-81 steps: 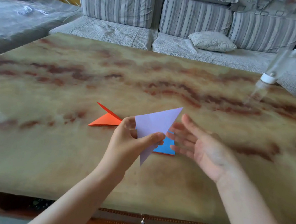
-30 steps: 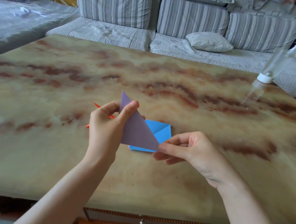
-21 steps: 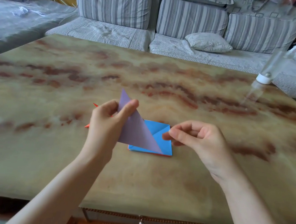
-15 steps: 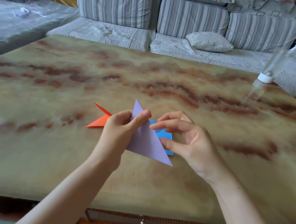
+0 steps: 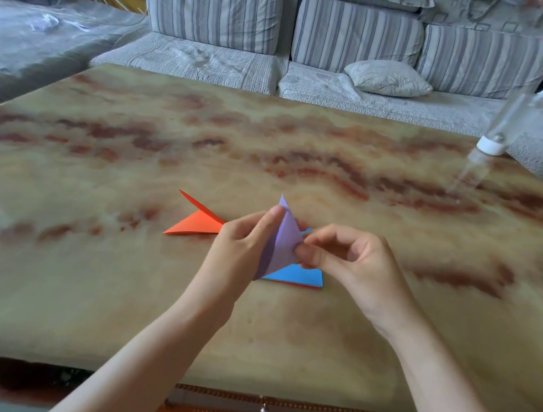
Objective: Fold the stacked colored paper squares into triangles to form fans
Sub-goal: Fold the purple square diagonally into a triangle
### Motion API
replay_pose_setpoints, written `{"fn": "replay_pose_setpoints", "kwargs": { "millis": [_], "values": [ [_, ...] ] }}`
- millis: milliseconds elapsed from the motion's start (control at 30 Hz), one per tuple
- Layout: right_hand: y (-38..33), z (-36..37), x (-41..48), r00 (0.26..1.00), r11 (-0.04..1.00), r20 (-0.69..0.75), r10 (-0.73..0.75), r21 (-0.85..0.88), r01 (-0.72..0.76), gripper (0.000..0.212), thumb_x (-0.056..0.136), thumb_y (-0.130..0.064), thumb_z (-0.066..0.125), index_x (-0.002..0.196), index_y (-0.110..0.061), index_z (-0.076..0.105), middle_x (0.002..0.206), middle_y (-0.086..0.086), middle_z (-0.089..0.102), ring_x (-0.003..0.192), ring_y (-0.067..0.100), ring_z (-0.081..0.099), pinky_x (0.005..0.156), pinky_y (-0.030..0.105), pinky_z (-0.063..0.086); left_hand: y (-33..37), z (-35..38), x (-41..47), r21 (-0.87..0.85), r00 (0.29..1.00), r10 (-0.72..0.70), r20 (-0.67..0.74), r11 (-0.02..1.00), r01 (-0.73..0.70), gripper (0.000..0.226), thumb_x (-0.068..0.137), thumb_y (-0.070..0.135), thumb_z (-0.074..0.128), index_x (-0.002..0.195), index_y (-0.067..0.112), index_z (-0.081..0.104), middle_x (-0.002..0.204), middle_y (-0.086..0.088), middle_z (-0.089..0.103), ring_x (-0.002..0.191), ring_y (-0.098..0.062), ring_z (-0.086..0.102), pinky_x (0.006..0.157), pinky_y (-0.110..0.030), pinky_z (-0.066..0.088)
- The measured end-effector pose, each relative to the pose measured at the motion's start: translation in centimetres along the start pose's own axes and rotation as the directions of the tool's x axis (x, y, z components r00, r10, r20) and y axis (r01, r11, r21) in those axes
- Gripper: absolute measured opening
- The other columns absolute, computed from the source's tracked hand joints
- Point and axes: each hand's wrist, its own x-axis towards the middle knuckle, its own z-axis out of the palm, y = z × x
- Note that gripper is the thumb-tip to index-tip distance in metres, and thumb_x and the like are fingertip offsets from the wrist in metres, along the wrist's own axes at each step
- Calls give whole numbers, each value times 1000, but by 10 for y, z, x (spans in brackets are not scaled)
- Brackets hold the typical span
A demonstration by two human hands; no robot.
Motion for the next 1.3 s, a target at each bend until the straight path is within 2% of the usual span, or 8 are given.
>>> {"fn": "replay_pose_setpoints", "kwargs": {
  "millis": [100, 300, 467, 567, 700, 833, 1067, 1300],
  "values": [
    [-1, 2, 1, 997, 997, -77, 25, 76, -19, 3, 77, -4, 72, 77, -7, 70, 70, 5, 70, 61, 16, 64, 66, 26, 56, 0, 2, -1, 18, 999, 43, -6, 999, -42, 34, 98, 28, 43, 92, 14, 74, 89, -6, 74, 78, -11, 65, 68, -18, 46],
    [-4, 3, 2, 984, 990, -174, 23, 140, 2, 13, 78, 1, 71, 87, -8, 66, 73, 8, 72, 61, 15, 65, 58, 25, 54, 2, 3, -2, -32, 996, 93, 2, 995, -93, 26, 98, 19, 45, 98, 20, 72, 92, -1, 75, 86, -14, 70, 75, -20, 53],
    [-4, 2, 2, 978, 993, -204, 32, 122, -7, 10, 77, 2, 71, 82, -6, 69, 71, 7, 71, 61, 16, 64, 56, 26, 55, 6, 3, -2, -135, 994, 107, -20, 985, -109, 26, 98, 16, 46, 99, 10, 71, 92, -7, 74, 84, -14, 70, 68, -18, 54],
    [-5, 3, 1, 977, 994, -212, 36, 105, -14, 10, 77, 3, 71, 82, -5, 69, 69, 6, 70, 59, 16, 63, 55, 25, 54, 7, 2, -2, -114, 990, 139, -37, 983, -143, 19, 93, 18, 55, 93, 9, 72, 91, 1, 75, 83, -11, 70, 67, -19, 55],
    [-7, 4, -1, 978, 994, -205, 48, 107, -26, 7, 76, -8, 73, 80, -10, 69, 70, 5, 70, 61, 14, 62, 58, 26, 54, 7, 1, -3, -123, 981, 177, -85, 975, -186, 10, 87, 9, 62, 86, 12, 72, 82, 7, 75, 75, -9, 70, 64, -21, 56],
    [-9, 8, -3, 982, 986, -155, 109, 138, -88, 27, 66, -31, 73, 82, -9, 71, 75, 4, 72, 67, 13, 66, 65, 27, 57, 7, 2, -6, -214, 985, 136, -107, 964, -156, 12, 88, 12, 61, 89, 8, 72, 86, 6, 75, 77, -9, 70, 64, -20, 55],
    [-7, 7, -3, 980, 990, -184, 82, 131, -58, 7, 78, -9, 72, 81, -3, 71, 73, 12, 71, 65, 16, 65, 62, 25, 55, 9, 1, -5, -205, 989, 96, -113, 972, -118, 11, 87, 13, 63, 91, 8, 72, 93, 0, 75, 81, -11, 70, 69, -23, 57],
    [-9, 6, -4, 976, 996, -215, 41, 86, -23, 5, 77, -7, 73, 74, -10, 70, 66, 1, 68, 61, 8, 60, 61, 17, 49, 9, 0, -5, -201, 981, 82, -176, 973, -117, 7, 82, 15, 68, 86, 11, 73, 77, -2, 74, 75, -13, 71, 65, -22, 57]
  ]
}}
